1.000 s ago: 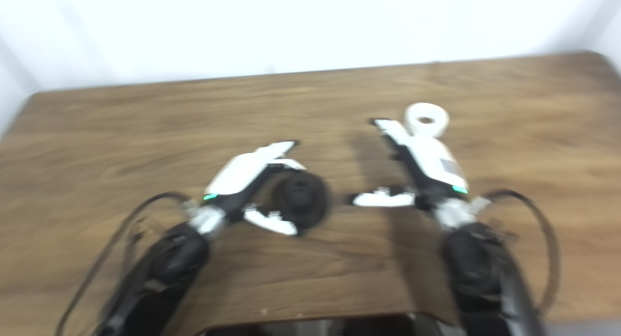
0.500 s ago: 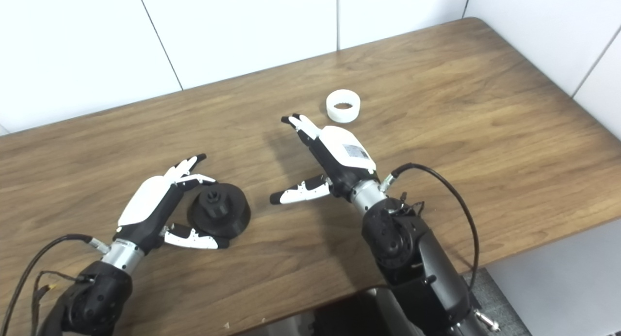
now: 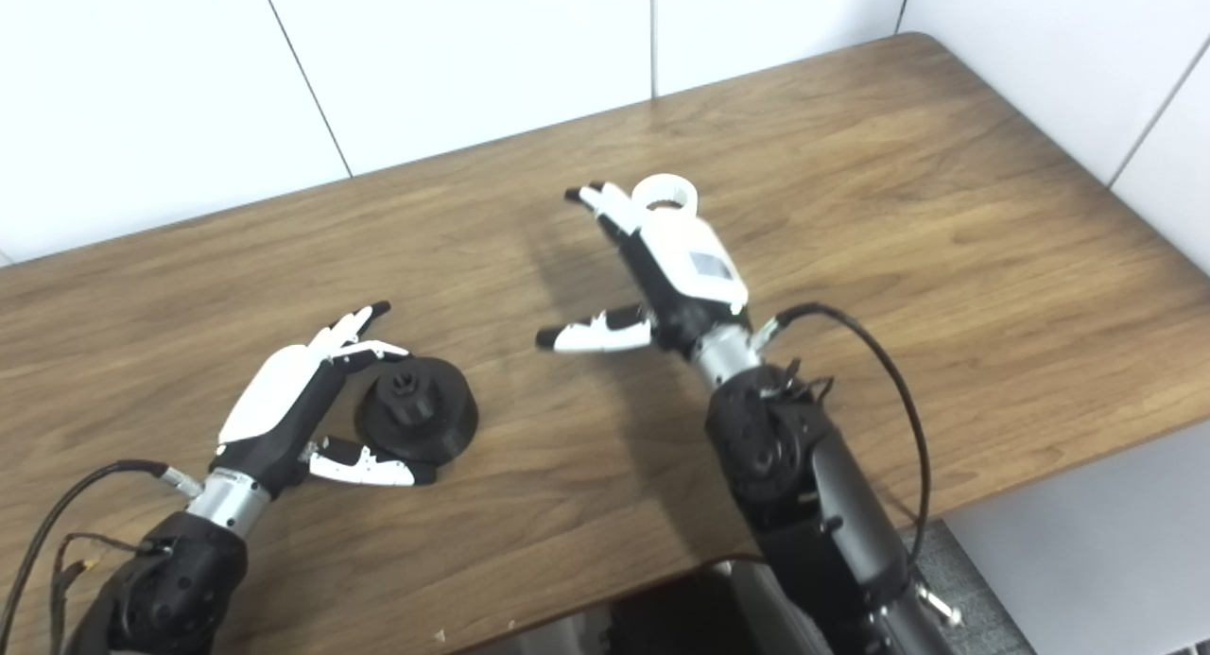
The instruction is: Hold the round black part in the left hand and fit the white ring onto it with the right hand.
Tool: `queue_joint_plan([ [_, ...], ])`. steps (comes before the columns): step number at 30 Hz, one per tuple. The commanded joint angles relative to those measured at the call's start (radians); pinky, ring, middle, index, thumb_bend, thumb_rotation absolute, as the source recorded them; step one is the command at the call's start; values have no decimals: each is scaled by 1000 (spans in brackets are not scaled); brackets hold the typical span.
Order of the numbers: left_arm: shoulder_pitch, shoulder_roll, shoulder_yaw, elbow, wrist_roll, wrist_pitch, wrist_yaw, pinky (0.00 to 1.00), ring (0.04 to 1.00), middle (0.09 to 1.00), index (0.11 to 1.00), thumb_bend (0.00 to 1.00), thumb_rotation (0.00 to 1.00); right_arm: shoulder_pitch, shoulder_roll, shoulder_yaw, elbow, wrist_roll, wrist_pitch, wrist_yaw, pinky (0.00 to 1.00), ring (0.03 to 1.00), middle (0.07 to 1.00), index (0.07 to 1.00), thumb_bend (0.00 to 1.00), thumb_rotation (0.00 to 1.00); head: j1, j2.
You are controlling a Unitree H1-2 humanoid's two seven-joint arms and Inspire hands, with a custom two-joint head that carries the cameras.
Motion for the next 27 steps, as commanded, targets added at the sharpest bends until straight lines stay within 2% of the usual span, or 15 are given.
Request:
queue_joint_plan([
  [1,-26,13,10,1,5,-12,0,1000,1000,1000,635,993,337,-69,-33,-29,-15,-16,13,0,752,916,977,902,829,448,0,0],
  [7,-25,7,13,-2,8,-6,3,1000,1000,1000,637,984,342,-138,-112,-65,12,-22,46,41,719,913,991,906,865,443,7,1],
  [11,-28,5,16,-2,6,-4,3,1000,1000,1000,636,980,343,-178,-171,-74,53,-34,64,63,735,921,997,901,903,455,12,0],
  [20,-31,4,17,4,11,-9,7,1000,1000,1000,636,981,354,-240,-237,-66,140,-47,88,86,783,929,997,898,941,481,23,-4],
  [27,-29,4,18,-8,14,0,3,1000,1000,1000,637,973,341,-297,-279,-36,235,-44,144,170,850,987,1000,941,979,517,35,-8],
])
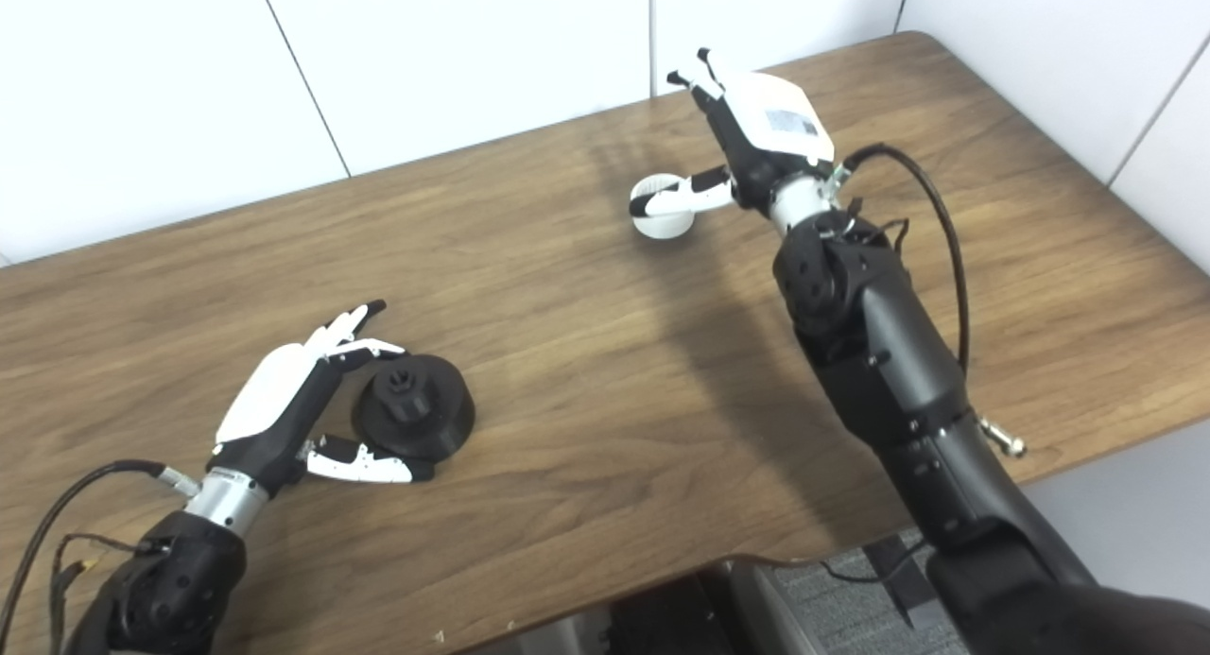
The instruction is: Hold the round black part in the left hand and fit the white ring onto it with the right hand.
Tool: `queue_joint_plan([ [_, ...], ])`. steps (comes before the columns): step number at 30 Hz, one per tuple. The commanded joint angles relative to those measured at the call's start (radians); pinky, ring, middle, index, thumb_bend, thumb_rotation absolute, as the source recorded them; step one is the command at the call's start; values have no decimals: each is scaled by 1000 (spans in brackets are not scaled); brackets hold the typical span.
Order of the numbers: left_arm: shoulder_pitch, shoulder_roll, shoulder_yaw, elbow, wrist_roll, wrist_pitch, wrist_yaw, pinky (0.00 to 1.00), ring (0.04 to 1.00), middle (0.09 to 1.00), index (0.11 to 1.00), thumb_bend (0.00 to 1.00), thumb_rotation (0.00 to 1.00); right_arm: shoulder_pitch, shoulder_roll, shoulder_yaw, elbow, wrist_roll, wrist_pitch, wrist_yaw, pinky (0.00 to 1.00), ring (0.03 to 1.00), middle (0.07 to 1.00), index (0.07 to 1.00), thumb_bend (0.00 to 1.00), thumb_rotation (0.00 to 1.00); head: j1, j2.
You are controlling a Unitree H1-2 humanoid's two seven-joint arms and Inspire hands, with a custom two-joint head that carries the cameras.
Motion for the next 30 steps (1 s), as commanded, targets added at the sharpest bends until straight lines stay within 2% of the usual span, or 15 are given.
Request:
queue_joint_plan([
  [1,-28,10,10,-13,9,-5,2,1000,1000,1000,636,973,333,-60,-32,7,21,-4,10,16,836,981,1000,941,990,523,4,0],
  [8,-26,9,9,-14,13,-7,3,1000,1000,1000,635,983,342,-90,-45,44,142,12,5,15,819,976,1000,945,1000,574,16,1],
  [14,-23,6,10,-19,7,2,-3,1000,1000,1000,632,984,341,-103,-45,65,203,36,-4,5,815,978,1000,946,1000,578,24,4],
  [24,-18,5,6,-25,15,3,-2,1000,1000,1000,632,986,349,-101,-38,94,224,63,-6,-1,826,979,1000,929,1000,555,36,7],
  [30,-15,1,4,-29,21,-2,5,1000,1000,1000,632,984,349,-93,-25,107,227,66,-19,-43,846,963,1000,859,990,509,46,12],
])
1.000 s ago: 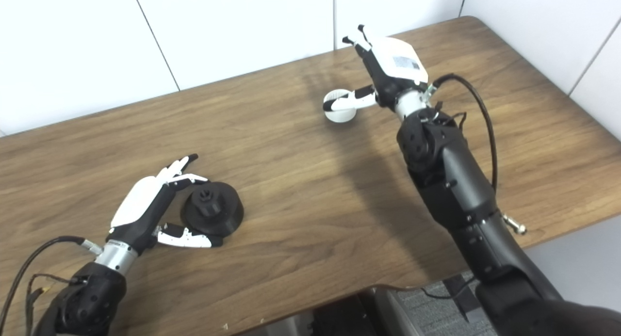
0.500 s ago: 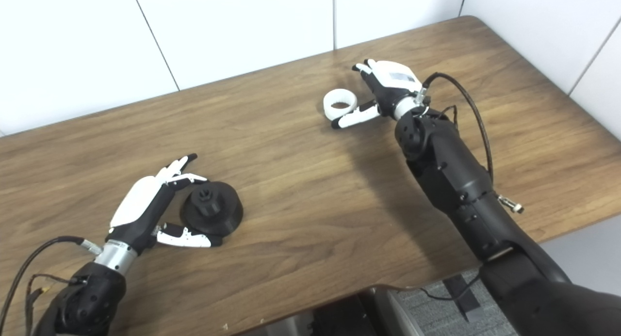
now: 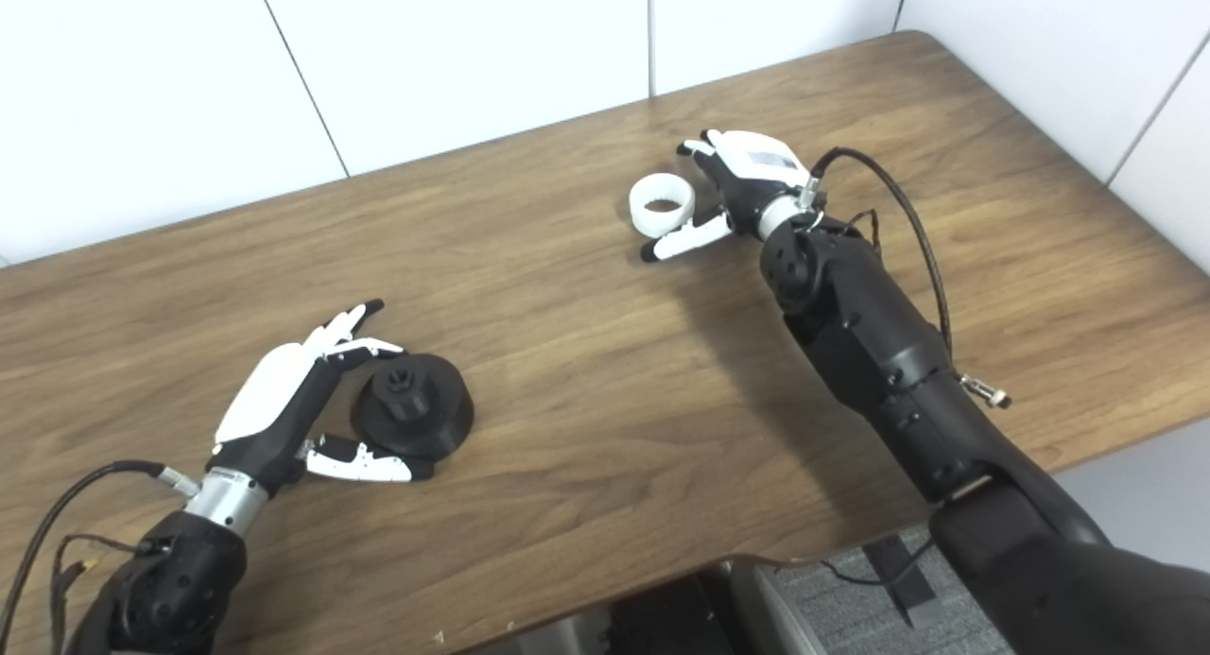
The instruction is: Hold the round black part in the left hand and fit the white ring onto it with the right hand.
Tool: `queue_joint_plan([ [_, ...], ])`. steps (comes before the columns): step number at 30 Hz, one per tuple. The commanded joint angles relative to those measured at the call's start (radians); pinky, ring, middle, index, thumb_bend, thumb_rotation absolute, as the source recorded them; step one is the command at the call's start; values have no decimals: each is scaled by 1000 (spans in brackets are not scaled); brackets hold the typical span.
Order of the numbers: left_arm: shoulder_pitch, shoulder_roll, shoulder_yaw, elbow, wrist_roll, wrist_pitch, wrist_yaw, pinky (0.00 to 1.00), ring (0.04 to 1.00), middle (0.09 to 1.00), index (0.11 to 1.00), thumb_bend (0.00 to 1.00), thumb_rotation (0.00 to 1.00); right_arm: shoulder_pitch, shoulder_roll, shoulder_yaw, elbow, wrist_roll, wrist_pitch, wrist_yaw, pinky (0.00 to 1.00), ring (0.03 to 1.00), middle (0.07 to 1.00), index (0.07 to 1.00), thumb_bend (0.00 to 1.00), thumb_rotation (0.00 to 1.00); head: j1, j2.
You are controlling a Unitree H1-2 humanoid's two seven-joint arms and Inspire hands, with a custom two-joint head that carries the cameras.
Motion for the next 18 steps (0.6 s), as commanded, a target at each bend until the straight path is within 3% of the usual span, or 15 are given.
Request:
queue_joint_plan([
  [1,-16,5,1,-27,17,-10,5,1000,1000,1000,631,983,348,-34,7,1,-21,5,-26,-47,848,959,999,842,972,490,1,2],
  [7,-13,3,2,-36,14,1,-4,1000,1000,1000,633,977,360,-26,27,-2,-13,15,-49,-120,822,921,959,724,869,381,2,4],
  [18,-11,2,2,-37,15,-6,1,1000,1000,1000,631,974,350,-23,20,8,-8,23,-54,-134,832,908,946,663,842,386,9,12],
])
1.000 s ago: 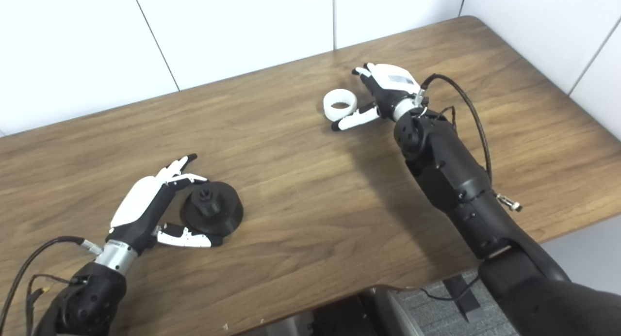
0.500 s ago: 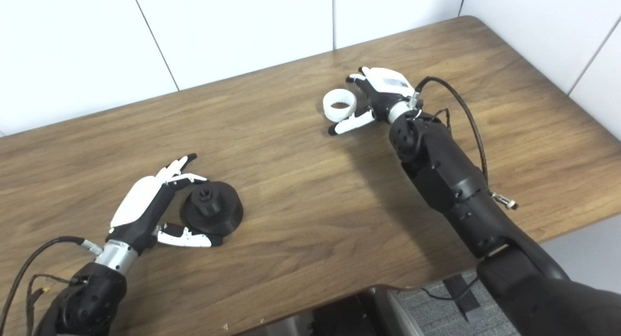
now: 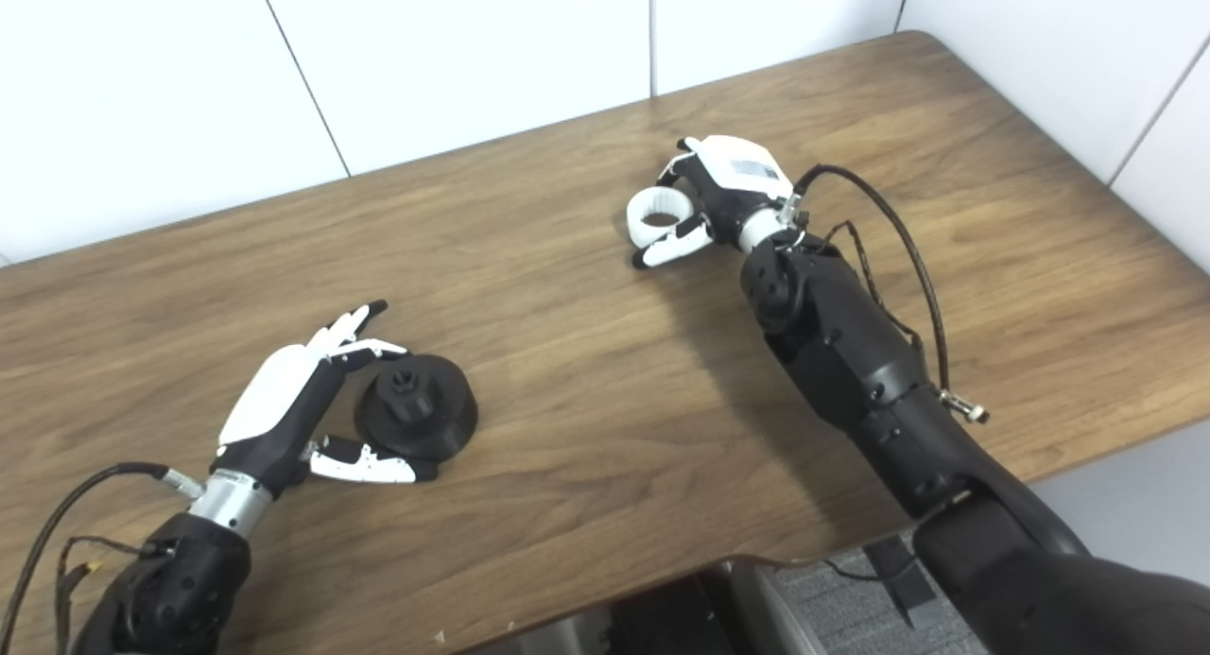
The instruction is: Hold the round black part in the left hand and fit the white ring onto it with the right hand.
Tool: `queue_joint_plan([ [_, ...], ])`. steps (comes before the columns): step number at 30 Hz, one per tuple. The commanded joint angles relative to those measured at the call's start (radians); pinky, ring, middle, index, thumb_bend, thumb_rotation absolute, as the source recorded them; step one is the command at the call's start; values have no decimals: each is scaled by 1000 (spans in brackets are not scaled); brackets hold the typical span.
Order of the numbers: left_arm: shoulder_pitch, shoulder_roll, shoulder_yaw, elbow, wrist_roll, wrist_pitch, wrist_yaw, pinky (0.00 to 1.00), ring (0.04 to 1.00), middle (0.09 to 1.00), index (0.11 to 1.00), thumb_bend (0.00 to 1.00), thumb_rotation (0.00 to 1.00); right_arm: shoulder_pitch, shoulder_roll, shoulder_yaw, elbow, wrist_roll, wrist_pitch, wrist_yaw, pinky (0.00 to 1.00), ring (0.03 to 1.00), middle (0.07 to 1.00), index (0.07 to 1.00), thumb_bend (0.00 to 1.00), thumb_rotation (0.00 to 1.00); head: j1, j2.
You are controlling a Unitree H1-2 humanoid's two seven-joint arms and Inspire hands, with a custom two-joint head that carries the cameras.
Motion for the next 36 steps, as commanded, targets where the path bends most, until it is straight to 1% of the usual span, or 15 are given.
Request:
queue_joint_plan([
  [1,-16,8,3,-31,13,-7,1,1000,1000,1000,631,974,351,-35,-20,-2,-14,1,-35,-37,829,905,943,659,843,386,1,3],
  [5,-16,8,5,-39,14,6,-8,1000,1000,1000,631,973,353,-34,-20,-1,-11,2,-42,-47,821,898,932,651,844,386,1,3],
  [10,-18,11,8,-45,16,13,-15,1000,1000,1000,633,974,359,-34,-25,1,-20,-3,-36,-41,808,889,928,655,836,384,-1,6],
  [13,-18,11,10,-45,19,11,-16,1000,1000,1000,633,978,364,-35,-29,1,-18,-5,-32,-40,822,889,928,660,830,375,0,7],
  [16,-19,12,13,-44,17,11,-19,1000,1000,1000,632,980,363,-34,-31,-5,-12,2,-49,-56,801,874,913,647,826,357,3,9],
  [20,-19,14,17,-45,14,9,-19,1000,1000,1000,630,979,360,-32,-30,-5,-13,2,-49,-60,825,876,905,634,798,336,5,12],
  [29,-24,12,20,-46,14,12,-28,1000,1000,1000,628,969,357,-26,-33,-5,-10,8,-58,-70,799,869,895,619,753,318,8,15],
  [36,-23,9,19,-50,19,16,-28,1000,1000,1000,627,969,360,-21,-37,-8,-3,24,-78,-88,790,862,888,611,762,348,11,18],
])
